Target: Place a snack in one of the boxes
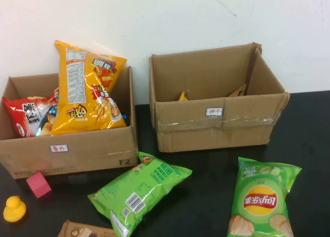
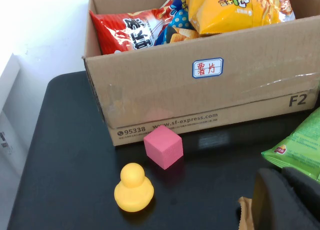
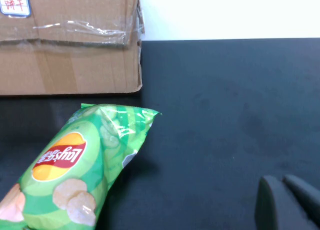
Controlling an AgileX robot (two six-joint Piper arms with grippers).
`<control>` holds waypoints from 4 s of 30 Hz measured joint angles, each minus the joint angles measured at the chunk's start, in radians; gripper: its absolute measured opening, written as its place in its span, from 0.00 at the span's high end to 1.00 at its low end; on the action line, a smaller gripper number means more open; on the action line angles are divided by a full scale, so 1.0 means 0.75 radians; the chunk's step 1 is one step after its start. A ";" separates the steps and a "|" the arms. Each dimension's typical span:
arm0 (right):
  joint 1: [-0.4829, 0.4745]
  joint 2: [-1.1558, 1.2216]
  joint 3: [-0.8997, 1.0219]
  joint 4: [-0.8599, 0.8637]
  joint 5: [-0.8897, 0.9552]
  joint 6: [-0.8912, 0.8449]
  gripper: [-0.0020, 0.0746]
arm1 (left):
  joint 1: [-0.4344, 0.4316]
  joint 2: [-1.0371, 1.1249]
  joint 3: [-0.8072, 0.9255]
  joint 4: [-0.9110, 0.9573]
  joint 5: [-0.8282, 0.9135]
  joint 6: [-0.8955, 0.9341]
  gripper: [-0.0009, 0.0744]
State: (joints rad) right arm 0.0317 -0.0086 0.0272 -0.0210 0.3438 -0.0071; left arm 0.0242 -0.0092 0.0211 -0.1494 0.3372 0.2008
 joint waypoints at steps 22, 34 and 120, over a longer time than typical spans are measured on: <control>0.000 0.000 0.000 0.000 0.000 0.000 0.98 | 0.000 0.000 0.000 0.000 0.000 -0.026 0.99; 0.000 0.000 0.000 0.000 0.000 0.000 0.98 | 0.000 0.000 0.000 0.000 0.000 -0.026 0.99; 0.000 0.000 0.000 0.000 0.000 0.019 0.98 | -0.666 2.627 -1.606 0.122 0.138 0.222 0.07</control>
State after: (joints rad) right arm 0.0317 -0.0086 0.0272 -0.0210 0.3438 0.0075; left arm -0.4751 1.9609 -1.1833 -0.0576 0.4407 0.3675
